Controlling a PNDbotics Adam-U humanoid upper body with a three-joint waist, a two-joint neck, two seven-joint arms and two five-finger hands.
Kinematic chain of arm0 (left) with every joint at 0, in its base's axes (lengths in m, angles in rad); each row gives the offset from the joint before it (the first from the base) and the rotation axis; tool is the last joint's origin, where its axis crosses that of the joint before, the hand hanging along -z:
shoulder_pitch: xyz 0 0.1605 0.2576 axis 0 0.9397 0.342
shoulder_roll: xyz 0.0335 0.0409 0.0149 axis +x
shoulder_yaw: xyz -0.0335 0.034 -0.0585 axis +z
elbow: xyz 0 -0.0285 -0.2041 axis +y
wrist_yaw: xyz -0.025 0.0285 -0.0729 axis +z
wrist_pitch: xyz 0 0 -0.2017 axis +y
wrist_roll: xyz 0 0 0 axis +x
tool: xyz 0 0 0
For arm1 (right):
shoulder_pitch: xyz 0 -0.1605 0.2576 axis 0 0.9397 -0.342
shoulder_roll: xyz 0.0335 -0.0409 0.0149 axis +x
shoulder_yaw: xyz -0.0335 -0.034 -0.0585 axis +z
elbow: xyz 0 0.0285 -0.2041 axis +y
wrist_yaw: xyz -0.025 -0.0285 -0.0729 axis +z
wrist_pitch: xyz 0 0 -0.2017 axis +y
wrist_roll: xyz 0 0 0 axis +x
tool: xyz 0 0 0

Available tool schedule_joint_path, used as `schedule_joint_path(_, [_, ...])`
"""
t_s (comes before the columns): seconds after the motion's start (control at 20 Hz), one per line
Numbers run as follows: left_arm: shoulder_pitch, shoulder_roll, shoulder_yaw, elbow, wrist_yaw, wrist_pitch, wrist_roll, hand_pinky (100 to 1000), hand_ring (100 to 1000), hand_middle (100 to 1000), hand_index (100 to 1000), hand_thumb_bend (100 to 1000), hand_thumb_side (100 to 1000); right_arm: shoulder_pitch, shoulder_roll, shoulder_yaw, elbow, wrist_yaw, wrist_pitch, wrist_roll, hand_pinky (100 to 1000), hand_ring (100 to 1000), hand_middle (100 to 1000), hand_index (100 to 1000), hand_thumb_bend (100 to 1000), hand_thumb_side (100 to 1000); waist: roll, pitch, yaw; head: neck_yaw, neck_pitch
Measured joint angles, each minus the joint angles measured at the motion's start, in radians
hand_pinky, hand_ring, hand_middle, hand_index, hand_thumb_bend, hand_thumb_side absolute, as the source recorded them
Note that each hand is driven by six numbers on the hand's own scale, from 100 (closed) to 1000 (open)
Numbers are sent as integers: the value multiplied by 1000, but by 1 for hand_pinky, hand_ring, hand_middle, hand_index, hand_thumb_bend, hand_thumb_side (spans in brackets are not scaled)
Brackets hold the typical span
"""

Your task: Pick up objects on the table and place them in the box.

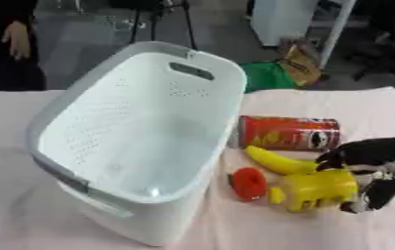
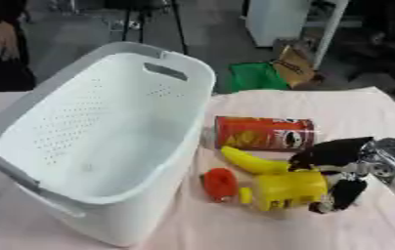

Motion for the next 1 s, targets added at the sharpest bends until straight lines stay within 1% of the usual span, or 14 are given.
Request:
schedule_joint_path(0.05, [0,0,0,0,0,0,0,905,946,1000,1000,225,1000,0,0,0,0,1,2,-3,1000,1000,1000,933,402,608,0,0,0,1,0])
schedule_joint_path(0.1, [0,0,0,0,0,0,0,904,945,1000,1000,224,1000,0,0,0,1,1,4,-8,1000,1000,1000,892,407,603,0,0,0,1,0])
schedule_joint_path(0.2, [0,0,-2,0,0,0,0,904,945,1000,1000,224,1000,0,0,0,3,5,11,-20,1000,1000,1000,868,407,601,0,2,0,2,0])
schedule_joint_path(0.35, [0,0,-2,0,0,0,0,904,945,1000,1000,224,1000,6,1,0,4,11,25,-47,1000,1000,1000,854,407,600,1,4,1,2,-1])
schedule_joint_path(0.4, [0,0,-2,0,0,0,0,904,945,1000,1000,221,1000,8,1,0,4,13,29,-56,1000,1000,968,790,414,587,1,4,1,2,-1])
schedule_joint_path(0.65, [-1,0,-2,0,0,0,0,904,945,1000,1000,214,1000,17,1,-4,6,26,65,-119,1000,1000,952,765,404,582,3,5,1,3,-1])
schedule_joint_path(0.7, [-1,0,-2,0,0,0,0,903,945,1000,1000,213,1000,19,1,-5,8,28,71,-130,1000,1000,938,743,389,578,3,5,1,3,-1])
schedule_joint_path(0.95, [-1,0,-2,0,0,0,0,903,945,1000,1000,213,1000,22,1,-5,16,36,95,-178,1000,1000,934,738,385,579,5,5,1,3,-1])
schedule_joint_path(1.0, [-1,0,-2,0,0,0,0,903,945,1000,1000,212,1000,22,1,-5,16,36,97,-183,1000,1000,912,705,338,598,5,5,1,3,-1])
